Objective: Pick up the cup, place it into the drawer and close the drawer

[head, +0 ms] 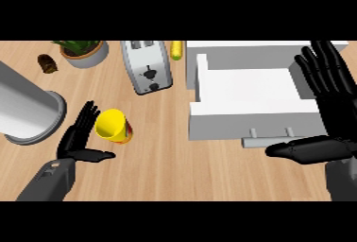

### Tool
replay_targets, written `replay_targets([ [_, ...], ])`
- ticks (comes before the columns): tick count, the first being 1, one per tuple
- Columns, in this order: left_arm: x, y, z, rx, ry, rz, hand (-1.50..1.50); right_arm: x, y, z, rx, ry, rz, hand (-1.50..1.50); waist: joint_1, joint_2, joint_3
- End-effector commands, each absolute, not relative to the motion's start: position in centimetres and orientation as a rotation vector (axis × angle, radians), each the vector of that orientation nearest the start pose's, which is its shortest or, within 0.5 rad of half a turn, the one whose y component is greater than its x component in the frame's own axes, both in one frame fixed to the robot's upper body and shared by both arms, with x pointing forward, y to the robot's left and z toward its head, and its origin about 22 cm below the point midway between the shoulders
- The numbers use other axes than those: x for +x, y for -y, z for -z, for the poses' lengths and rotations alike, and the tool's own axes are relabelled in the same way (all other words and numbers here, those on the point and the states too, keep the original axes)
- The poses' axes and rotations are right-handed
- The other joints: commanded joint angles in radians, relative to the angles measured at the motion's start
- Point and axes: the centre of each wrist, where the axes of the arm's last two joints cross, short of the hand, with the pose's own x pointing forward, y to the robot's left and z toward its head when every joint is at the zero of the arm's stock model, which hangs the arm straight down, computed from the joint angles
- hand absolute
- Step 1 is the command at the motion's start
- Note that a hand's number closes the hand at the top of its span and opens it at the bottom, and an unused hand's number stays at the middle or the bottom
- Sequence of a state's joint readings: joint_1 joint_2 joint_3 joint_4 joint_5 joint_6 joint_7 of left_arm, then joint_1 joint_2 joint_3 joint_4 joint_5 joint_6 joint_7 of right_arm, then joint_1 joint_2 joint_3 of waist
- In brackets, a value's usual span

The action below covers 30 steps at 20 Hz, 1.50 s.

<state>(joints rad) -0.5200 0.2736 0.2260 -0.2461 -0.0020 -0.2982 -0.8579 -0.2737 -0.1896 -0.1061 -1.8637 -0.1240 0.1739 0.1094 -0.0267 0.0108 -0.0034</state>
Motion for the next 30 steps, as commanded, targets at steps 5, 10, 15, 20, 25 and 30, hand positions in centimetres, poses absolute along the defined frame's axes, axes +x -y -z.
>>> replay_targets([
  [5, 28.6, -31.0, 13.1, -0.157, 1.668, 0.035, -1.5, 28.9, 24.5, -15.6, 0.069, 2.02, -0.264, -1.5, 0.003, 0.002, 0.0],
  [10, 27.3, -32.7, 13.6, -0.137, 1.698, 0.039, -1.5, 27.9, 26.4, -15.6, 0.09, 2.006, -0.275, -1.5, -0.011, 0.006, -0.002],
  [15, 29.0, -30.9, 12.9, -0.191, 1.703, 0.058, -1.5, 27.5, 25.3, -15.6, 0.087, 2.001, -0.312, -1.5, -0.011, 0.004, -0.001],
  [20, 29.9, -31.0, 12.1, -0.272, 1.687, 0.033, -1.5, 26.9, 26.2, -15.3, 0.067, 1.997, -0.292, -1.5, -0.02, 0.005, -0.001],
  [25, 30.3, -28.2, 12.7, -0.411, 1.717, 0.003, 1.5, 27.7, 25.3, -15.2, 0.086, 1.995, -0.272, -1.5, -0.018, 0.009, -0.002],
  [30, 31.6, -27.8, 11.4, -0.075, 1.931, 0.085, 1.5, 28.3, 25.1, -16.2, 0.073, 2.008, -0.316, -1.5, -0.016, 0.012, -0.003],
])
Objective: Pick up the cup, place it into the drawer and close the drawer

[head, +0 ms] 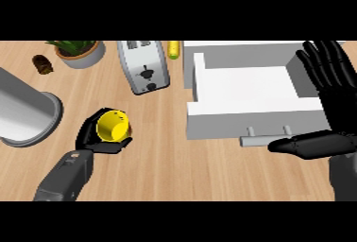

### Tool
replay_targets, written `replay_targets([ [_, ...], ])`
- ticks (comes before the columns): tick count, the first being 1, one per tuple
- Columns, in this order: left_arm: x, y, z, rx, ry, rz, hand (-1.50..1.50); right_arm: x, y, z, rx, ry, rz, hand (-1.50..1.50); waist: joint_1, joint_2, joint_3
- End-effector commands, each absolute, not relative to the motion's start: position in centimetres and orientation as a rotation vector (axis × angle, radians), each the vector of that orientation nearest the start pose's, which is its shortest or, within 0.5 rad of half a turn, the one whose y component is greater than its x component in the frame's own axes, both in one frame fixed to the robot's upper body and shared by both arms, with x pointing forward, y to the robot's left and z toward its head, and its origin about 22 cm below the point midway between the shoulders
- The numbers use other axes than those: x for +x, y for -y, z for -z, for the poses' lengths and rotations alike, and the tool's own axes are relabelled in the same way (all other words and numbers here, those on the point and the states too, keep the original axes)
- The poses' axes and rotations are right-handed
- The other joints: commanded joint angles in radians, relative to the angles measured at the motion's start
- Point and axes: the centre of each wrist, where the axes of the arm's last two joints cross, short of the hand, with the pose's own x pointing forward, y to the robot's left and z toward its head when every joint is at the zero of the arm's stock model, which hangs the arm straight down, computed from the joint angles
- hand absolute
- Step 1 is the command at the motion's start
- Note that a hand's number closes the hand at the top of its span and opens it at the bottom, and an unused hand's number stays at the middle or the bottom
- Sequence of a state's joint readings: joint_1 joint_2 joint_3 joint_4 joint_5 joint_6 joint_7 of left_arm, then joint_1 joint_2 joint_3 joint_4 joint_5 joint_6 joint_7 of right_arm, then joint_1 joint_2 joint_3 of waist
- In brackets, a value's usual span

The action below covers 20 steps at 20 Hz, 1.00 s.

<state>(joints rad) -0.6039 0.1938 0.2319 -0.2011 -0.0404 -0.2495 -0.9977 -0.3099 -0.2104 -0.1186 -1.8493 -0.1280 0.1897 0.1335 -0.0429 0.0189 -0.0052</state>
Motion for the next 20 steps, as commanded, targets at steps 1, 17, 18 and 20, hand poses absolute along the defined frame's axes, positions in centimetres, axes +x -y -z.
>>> replay_targets([
  [1, 31.4, -27.9, 11.6, -0.008, 1.947, 0.104, 1.5, 27.9, 26.0, -15.9, 0.066, 2.003, -0.289, -1.5, -0.005, 0.002, 0.0],
  [17, 34.2, -25.7, 8.9, -0.15, 2.112, -0.117, 1.5, 28.2, 26.8, -15.9, 0.028, 1.981, -0.283, -1.5, 0.037, -0.018, 0.004],
  [18, 35.7, -24.4, 7.4, -0.146, 2.12, -0.096, 1.5, 27.0, 25.8, -14.4, 0.032, 1.971, -0.279, -1.5, 0.036, -0.021, 0.005],
  [20, 37.5, -23.5, 5.1, -0.177, 2.139, -0.076, 1.5, 26.8, 28.3, -15.6, 0.022, 1.99, -0.259, -1.5, 0.032, -0.022, 0.005],
])
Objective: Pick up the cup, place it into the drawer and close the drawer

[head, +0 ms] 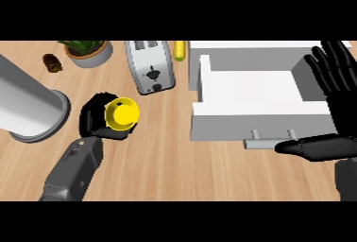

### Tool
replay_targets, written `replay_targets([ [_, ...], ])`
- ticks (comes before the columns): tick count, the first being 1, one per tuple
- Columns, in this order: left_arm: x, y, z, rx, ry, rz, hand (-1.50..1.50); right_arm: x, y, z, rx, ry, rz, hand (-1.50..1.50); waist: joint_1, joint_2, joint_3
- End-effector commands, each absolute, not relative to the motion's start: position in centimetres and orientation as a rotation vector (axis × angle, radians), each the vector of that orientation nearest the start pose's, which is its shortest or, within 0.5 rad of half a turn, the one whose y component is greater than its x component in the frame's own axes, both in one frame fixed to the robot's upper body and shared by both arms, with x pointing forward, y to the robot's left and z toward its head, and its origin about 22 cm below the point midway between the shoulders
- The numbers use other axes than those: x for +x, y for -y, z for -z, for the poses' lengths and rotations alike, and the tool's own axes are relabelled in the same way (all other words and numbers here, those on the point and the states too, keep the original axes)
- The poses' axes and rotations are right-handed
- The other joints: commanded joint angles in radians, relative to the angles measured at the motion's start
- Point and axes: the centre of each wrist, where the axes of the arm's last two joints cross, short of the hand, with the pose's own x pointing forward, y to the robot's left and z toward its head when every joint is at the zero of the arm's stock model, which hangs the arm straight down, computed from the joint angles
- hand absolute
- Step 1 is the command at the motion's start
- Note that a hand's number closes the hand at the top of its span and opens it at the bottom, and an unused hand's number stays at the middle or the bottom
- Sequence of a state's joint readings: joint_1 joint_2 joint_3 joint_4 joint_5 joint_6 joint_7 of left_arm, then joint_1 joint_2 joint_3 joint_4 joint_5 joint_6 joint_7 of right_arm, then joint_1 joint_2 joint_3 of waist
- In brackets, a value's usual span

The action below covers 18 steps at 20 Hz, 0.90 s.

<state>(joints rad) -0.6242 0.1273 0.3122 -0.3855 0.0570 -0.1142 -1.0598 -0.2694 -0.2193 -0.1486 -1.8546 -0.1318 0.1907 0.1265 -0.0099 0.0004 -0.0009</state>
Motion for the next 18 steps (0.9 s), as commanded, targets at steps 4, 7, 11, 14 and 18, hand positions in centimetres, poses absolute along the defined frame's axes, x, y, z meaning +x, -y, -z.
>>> replay_targets([
  [4, 39.4, -20.1, 1.5, -0.249, 2.159, 0.009, 1.5, 27.4, 26.0, -16.4, 0.012, 1.988, -0.275, -1.5, 0.018, -0.007, 0.001],
  [7, 41.4, -15.4, -3.2, -0.292, 2.169, 0.046, 1.5, 26.6, 27.7, -14.3, -0.002, 1.971, -0.261, -1.5, 0.013, -0.01, 0.002],
  [11, 42.2, -12.5, -7.8, -0.311, 2.159, 0.089, 1.5, 26.6, 26.5, -14.2, 0.016, 1.983, -0.244, -1.5, 0.009, -0.009, 0.002],
  [14, 43.1, -10.3, -12.1, -0.289, 2.141, 0.133, 1.5, 27.3, 28.1, -13.4, 0.01, 1.986, -0.275, -1.5, 0.003, -0.003, 0.002],
  [18, 43.4, -7.7, -15.6, -0.243, 2.14, 0.157, 1.5, 26.9, 27.5, -14.3, -0.012, 1.991, -0.277, -1.5, -0.007, 0.0, 0.001],
])
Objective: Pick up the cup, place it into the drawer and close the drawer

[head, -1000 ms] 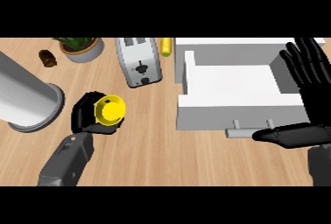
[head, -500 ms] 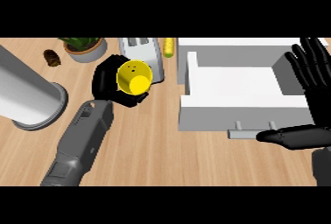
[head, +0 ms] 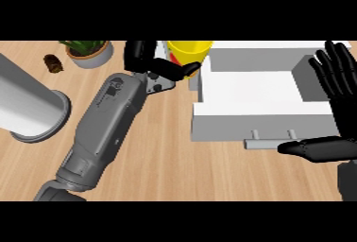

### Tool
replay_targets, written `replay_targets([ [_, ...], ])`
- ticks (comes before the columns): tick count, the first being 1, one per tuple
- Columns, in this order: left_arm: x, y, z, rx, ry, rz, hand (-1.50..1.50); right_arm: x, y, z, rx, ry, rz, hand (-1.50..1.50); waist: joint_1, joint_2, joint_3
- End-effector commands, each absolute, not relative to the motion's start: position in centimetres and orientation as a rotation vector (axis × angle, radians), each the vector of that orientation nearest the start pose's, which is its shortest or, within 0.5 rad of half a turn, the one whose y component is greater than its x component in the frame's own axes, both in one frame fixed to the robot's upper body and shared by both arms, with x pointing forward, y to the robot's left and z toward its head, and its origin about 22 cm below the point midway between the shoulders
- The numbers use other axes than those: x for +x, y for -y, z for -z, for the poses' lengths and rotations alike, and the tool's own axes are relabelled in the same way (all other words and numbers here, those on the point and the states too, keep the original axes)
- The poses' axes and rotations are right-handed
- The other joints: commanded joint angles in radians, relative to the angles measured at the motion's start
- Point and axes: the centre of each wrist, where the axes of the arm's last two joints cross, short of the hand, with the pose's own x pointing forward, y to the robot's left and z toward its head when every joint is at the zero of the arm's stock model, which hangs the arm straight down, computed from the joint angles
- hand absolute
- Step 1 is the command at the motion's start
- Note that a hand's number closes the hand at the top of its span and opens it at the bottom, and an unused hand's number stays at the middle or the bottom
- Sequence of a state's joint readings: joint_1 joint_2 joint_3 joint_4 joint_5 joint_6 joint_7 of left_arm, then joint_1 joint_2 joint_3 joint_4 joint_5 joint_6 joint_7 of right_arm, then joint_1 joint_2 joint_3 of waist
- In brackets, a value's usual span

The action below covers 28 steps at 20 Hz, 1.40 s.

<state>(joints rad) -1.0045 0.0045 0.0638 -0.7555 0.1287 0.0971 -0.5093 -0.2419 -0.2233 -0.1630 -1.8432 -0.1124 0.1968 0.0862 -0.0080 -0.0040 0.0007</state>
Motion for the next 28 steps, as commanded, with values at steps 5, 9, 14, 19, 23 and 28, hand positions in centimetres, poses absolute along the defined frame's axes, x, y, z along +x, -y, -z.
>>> replay_targets([
  [5, 44.1, -4.2, -19.1, -0.138, 2.019, 0.198, 1.5, 27.1, 27.5, -14.4, 0.021, 2.0, -0.267, -1.5, -0.034, 0.01, 0.0],
  [9, 44.8, -3.7, -17.7, -0.059, 1.932, 0.221, 1.5, 27.9, 26.9, -14.0, 0.051, 2.022, -0.267, -1.5, -0.062, 0.023, 0.001],
  [14, 44.8, -2.6, -17.3, 0.046, 1.858, 0.282, 1.5, 28.2, 27.5, -14.7, 0.068, 2.009, -0.32, -1.5, -0.103, 0.026, 0.002],
  [19, 44.7, -3.3, -14.4, 0.033, 1.729, 0.445, 1.5, 29.6, 25.2, -15.7, 0.109, 2.04, -0.345, -1.5, -0.14, 0.041, 0.002],
  [23, 44.4, -3.8, -12.8, 0.025, 1.696, 0.451, 1.5, 29.6, 25.0, -16.2, 0.153, 2.052, -0.365, -1.5, -0.181, 0.045, 0.002],
  [28, 44.0, -3.9, -11.7, -0.037, 1.74, 0.416, -1.5, 30.1, 23.7, -16.3, 0.212, 2.053, -0.407, -1.5, -0.205, 0.055, 0.001],
])
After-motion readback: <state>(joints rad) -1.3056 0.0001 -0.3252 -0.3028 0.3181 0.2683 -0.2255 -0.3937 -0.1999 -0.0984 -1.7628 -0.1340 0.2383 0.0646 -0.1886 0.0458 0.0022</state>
